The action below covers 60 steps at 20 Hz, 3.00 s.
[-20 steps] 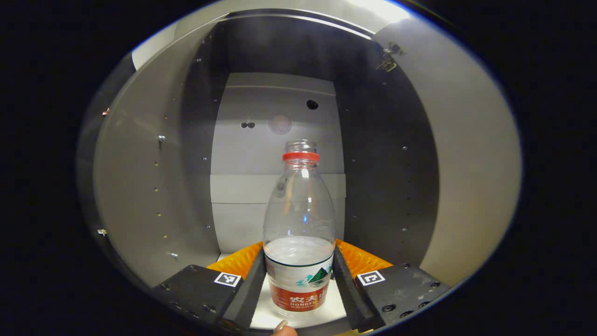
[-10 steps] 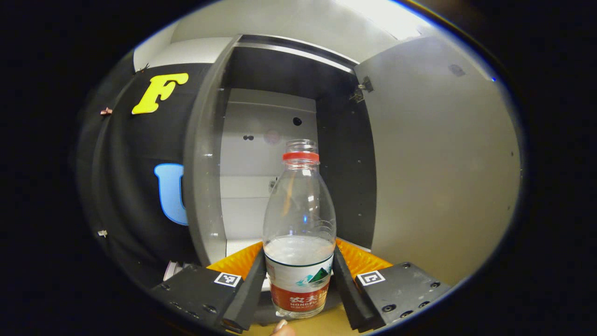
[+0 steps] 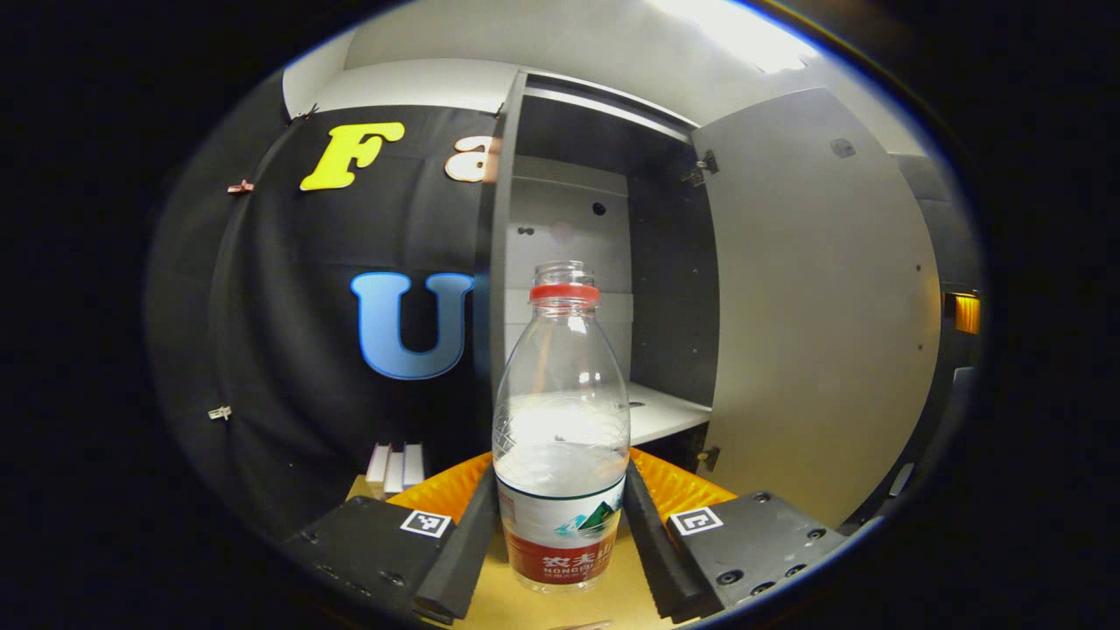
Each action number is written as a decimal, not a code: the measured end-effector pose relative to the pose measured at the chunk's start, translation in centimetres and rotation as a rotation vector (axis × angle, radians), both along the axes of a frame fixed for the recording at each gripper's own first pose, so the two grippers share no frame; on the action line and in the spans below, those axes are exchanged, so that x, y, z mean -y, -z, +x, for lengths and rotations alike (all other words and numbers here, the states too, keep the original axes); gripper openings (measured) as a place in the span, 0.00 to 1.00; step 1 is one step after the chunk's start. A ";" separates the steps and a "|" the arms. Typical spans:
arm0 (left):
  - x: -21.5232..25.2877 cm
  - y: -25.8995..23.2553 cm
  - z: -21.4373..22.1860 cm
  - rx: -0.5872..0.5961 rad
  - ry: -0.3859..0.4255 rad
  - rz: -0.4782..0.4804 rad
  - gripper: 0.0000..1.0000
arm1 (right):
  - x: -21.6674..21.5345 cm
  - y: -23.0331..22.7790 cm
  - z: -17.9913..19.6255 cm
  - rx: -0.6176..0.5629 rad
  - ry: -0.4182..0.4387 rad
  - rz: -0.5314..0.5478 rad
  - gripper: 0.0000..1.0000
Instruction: Open the cabinet door with the right hand, grasp the bottle in the cabinet with the left hand and place it on the coaster, then close the cabinet door with the right hand.
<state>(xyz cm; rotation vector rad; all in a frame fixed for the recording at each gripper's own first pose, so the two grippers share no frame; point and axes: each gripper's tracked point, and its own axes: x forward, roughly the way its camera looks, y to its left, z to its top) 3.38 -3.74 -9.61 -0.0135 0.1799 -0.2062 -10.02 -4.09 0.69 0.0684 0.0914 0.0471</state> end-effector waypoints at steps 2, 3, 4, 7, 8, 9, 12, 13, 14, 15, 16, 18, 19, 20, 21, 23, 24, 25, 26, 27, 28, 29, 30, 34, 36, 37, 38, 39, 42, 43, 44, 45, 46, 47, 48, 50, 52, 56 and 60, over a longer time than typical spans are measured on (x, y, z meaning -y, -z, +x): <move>-0.8 1.6 -0.9 -0.020 -0.022 0.008 0.76 | -2.6 0.4 3.5 0.019 -0.044 0.031 0.98; -1.1 2.2 -1.4 -0.024 -0.025 0.007 0.77 | -3.3 0.9 5.1 0.027 -0.043 0.024 0.97; -1.3 2.7 -1.9 -0.025 -0.025 -0.001 0.76 | -3.9 1.5 6.4 0.035 -0.041 0.008 0.98; -0.7 5.4 -3.5 -0.035 -0.009 -0.019 0.76 | -5.3 3.1 8.6 0.053 -0.041 -0.030 0.97; -0.6 6.6 -4.1 -0.039 -0.011 -0.018 0.76 | -5.7 3.8 9.1 0.059 -0.046 -0.029 0.97; -0.3 7.8 -4.6 -0.040 -0.012 -0.020 0.76 | -6.1 4.6 10.0 0.060 -0.049 -0.024 0.98; 0.2 11.9 -6.0 -0.043 -0.032 -0.032 0.76 | -6.8 8.1 11.9 0.041 -0.042 -0.043 0.97; 0.3 13.2 -6.4 -0.039 -0.040 -0.038 0.76 | -6.9 9.1 12.4 0.041 -0.044 -0.056 0.98; 0.7 14.6 -6.7 -0.038 -0.040 -0.043 0.76 | -7.4 9.9 12.6 0.042 -0.053 -0.050 0.98; 1.1 16.0 -6.8 -0.037 -0.040 -0.044 0.76 | -7.9 10.9 12.9 0.043 -0.062 -0.037 0.98; 1.4 17.2 -7.1 -0.031 -0.037 -0.037 0.76 | -8.4 11.8 13.3 0.040 -0.073 -0.028 0.98; 2.1 19.5 -7.4 -0.020 -0.027 -0.024 0.77 | -8.5 13.6 14.0 0.034 -0.078 -0.048 0.98; 2.2 20.8 -7.5 -0.031 -0.035 -0.023 0.77 | -8.4 14.3 14.1 0.030 -0.078 -0.070 0.98; 2.3 22.2 -7.7 -0.043 -0.044 -0.033 0.76 | -8.2 14.9 14.1 0.033 -0.079 -0.087 0.97; 2.2 23.0 -7.9 -0.052 -0.055 -0.049 0.76 | -8.4 15.4 14.2 0.036 -0.086 -0.095 0.97; 2.1 24.3 -8.6 -0.064 -0.081 -0.080 0.77 | -8.6 16.8 14.2 0.019 -0.100 -0.088 0.98; 2.2 25.1 -8.8 -0.067 -0.090 -0.091 0.77 | -8.6 17.5 14.3 0.001 -0.106 -0.078 0.98; 2.0 25.6 -9.0 -0.072 -0.095 -0.097 0.77 | -8.5 18.2 14.3 -0.016 -0.109 -0.070 0.98; 2.2 26.3 -9.2 -0.077 -0.096 -0.098 0.77 | -8.4 18.7 14.3 -0.029 -0.110 -0.064 0.98; 2.3 26.6 -9.4 -0.072 -0.097 -0.096 0.77 | -8.3 19.0 14.3 -0.034 -0.110 -0.059 0.97; 2.4 27.0 -9.8 -0.063 -0.094 -0.092 0.77 | -8.1 19.3 14.3 -0.041 -0.112 -0.053 0.98; 2.5 27.3 -10.0 -0.057 -0.096 -0.084 0.77 | -8.1 19.6 14.2 -0.046 -0.113 -0.048 0.98; 2.6 27.9 -10.1 -0.053 -0.094 -0.080 0.77 | -8.1 19.8 14.1 -0.050 -0.114 -0.042 0.98; 2.5 29.4 -11.4 -0.052 -0.108 -0.089 0.78 | -8.3 20.3 13.5 -0.065 -0.130 -0.028 0.98; 2.8 29.8 -11.7 -0.070 -0.106 -0.094 0.80 | -8.2 20.5 13.1 -0.069 -0.136 -0.036 0.98; 2.9 30.1 -12.3 -0.097 -0.107 -0.095 0.79 | -8.2 20.6 13.0 -0.071 -0.136 -0.036 0.98; 3.0 30.8 -12.4 -0.120 -0.117 -0.098 0.79 | -8.1 20.6 12.9 -0.074 -0.140 -0.031 0.98; 3.1 30.8 -12.5 -0.126 -0.127 -0.104 0.80 | -8.2 20.7 12.8 -0.078 -0.142 -0.026 0.98; 3.2 30.1 -12.7 -0.124 -0.151 -0.108 0.85 | -8.3 20.6 12.6 -0.086 -0.150 -0.022 0.98; 3.1 29.8 -12.7 -0.124 -0.158 -0.104 0.86 | -8.4 20.6 12.5 -0.086 -0.153 -0.023 0.98; 3.1 29.6 -12.6 -0.121 -0.164 -0.098 0.86 | -8.4 20.5 12.4 -0.087 -0.156 -0.025 0.98; 3.0 29.2 -12.4 -0.117 -0.167 -0.093 0.87 | -8.5 20.4 12.3 -0.087 -0.160 -0.028 0.98; 2.9 28.9 -12.2 -0.110 -0.168 -0.086 0.87 | -8.4 20.4 12.1 -0.087 -0.163 -0.032 0.98; 2.7 28.3 -12.0 -0.106 -0.169 -0.075 0.87 | -8.5 20.3 12.0 -0.088 -0.165 -0.034 0.98; 2.5 28.0 -11.9 -0.102 -0.177 -0.061 0.88 | -8.5 20.2 11.9 -0.089 -0.166 -0.034 0.98; 2.7 27.3 -11.4 -0.090 -0.159 -0.039 0.89 | -8.6 20.1 11.8 -0.092 -0.170 -0.031 0.98; 2.9 26.2 -11.1 -0.069 -0.137 -0.012 0.89 | -8.7 19.8 11.8 -0.088 -0.172 -0.030 0.98; 3.4 24.8 -10.7 -0.042 -0.109 0.032 0.95 | -9.0 19.2 12.1 -0.081 -0.178 -0.034 0.98; 3.8 22.4 -10.4 -0.021 -0.095 0.024 0.95 | -9.0 18.1 12.4 -0.073 -0.174 -0.034 0.98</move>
